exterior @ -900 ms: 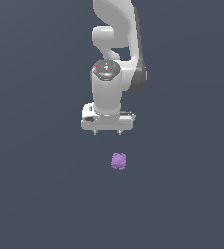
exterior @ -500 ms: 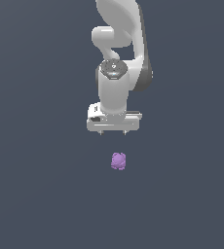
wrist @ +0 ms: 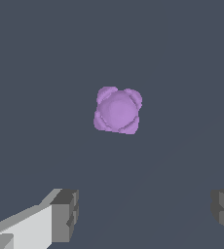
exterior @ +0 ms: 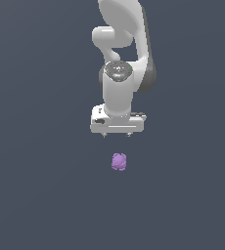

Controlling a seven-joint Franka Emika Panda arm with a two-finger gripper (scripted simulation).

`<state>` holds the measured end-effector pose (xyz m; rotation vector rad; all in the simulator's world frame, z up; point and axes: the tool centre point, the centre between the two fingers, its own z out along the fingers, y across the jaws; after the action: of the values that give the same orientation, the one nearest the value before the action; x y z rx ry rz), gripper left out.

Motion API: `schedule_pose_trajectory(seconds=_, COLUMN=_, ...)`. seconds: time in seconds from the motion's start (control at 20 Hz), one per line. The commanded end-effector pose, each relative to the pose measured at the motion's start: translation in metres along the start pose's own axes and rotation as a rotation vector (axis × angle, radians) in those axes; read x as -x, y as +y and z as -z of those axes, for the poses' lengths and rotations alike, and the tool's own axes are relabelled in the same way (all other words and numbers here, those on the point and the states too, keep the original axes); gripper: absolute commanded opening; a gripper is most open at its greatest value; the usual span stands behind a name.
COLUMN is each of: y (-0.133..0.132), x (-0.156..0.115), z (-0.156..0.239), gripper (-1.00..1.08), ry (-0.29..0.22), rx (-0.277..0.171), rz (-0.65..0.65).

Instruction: Pick up the object and move it to a goal position.

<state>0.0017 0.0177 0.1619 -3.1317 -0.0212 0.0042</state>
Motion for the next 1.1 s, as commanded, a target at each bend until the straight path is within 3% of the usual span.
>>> schedule_pose_trajectory(seconds=0.0, y=-0.001, x=-0.005, z=-0.004, gripper=1.0, ry=0.0, rx=0.0, rz=-0.01)
schedule_pose_trajectory(seconds=0.65, y=-0.009, x=-0.053, z=-0.054, gripper=1.0, ry=0.002, rx=0.006, rz=-0.114)
schedule_pose_trajectory(seconds=1.05, y=-0.012, x=-0.066, z=-0.072, gripper=1.0, ry=0.003, rx=0.009, rz=-0.145)
